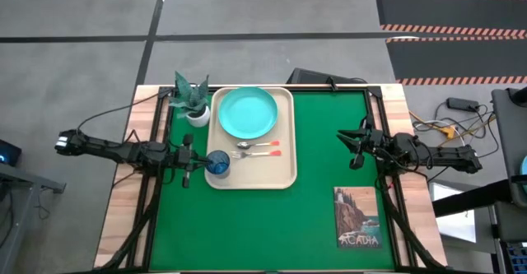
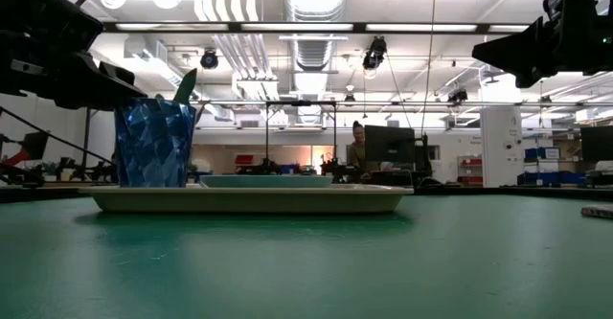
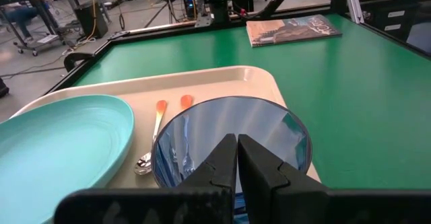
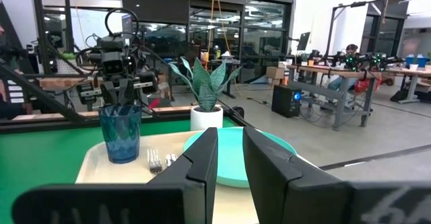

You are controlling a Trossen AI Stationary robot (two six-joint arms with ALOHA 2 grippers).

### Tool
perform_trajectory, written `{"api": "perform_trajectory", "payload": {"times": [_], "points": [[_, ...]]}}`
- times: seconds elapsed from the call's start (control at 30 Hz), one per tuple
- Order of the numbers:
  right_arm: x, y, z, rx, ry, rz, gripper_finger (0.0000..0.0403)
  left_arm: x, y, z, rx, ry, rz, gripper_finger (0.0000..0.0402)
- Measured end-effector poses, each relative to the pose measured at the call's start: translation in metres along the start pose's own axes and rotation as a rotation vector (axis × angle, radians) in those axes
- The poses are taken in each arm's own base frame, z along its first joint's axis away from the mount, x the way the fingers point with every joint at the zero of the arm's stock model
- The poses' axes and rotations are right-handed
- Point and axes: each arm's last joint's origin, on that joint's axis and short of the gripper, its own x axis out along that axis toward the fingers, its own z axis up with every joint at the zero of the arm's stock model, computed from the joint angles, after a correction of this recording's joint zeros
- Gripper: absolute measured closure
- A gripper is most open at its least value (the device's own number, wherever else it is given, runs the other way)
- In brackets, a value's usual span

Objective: Pick and place plate/cup/fork/spoon on tray
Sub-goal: Return to Home Position

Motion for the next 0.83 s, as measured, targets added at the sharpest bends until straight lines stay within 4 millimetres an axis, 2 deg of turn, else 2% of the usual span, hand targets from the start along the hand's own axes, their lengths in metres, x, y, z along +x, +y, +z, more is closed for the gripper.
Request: {"api": "perform_trajectory", "payload": {"times": [0.83], "points": [[0.0000, 0.0000, 0.0000, -0.001, 0.000, 0.000, 0.0339, 0.0000, 0.0000, 0.0000, 0.000, 0.000, 0.000, 0.0401]]}}
